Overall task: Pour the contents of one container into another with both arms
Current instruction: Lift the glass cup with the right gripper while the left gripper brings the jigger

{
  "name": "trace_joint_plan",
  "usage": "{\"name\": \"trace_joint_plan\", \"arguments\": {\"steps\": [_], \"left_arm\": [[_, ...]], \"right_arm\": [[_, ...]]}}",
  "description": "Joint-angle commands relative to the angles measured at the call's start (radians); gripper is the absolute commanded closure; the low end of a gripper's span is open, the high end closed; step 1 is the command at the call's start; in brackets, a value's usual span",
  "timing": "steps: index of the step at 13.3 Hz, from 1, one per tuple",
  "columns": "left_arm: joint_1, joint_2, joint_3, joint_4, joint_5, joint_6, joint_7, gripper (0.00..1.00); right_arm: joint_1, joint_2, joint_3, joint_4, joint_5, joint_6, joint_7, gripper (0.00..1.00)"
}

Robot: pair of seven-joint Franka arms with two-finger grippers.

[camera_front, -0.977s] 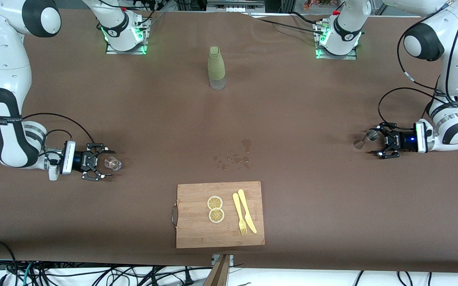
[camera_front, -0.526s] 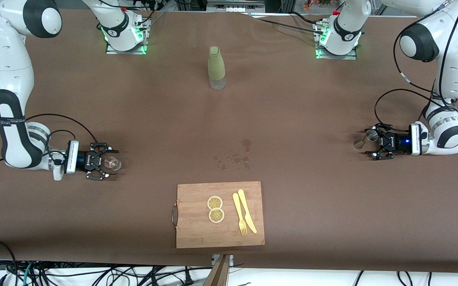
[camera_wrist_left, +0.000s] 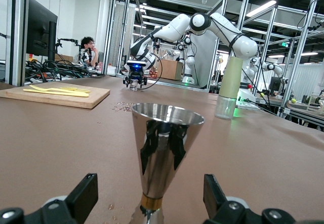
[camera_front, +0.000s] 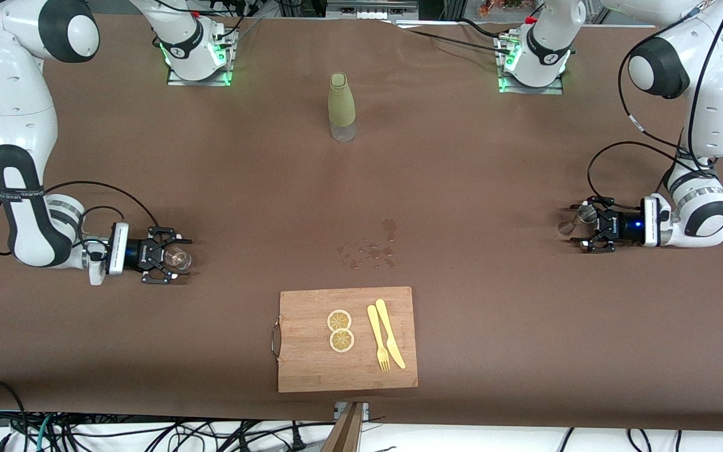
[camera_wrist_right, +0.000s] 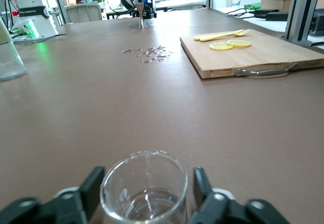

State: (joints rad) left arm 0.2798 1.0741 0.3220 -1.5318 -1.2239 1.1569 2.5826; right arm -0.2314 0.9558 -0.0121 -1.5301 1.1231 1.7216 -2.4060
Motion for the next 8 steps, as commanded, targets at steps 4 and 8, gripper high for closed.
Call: {"name": "trace_joint_plan", "arguments": {"steps": [4,8], "left_arm": [[0.001,0.000,0.014,-0.007,0.001,-0.036,0.040,0.17],[0.012,0.003,0.015,-0.007,0.024,-0.036,0.056,0.54]], "right_arm": [[-0.008,0.027,0.009,0.028,0.024,-0.013,-0.016,0.76],[-0.008,0.026,0.011,0.028,0.026,-0.014,-0.004,0.91]]}}
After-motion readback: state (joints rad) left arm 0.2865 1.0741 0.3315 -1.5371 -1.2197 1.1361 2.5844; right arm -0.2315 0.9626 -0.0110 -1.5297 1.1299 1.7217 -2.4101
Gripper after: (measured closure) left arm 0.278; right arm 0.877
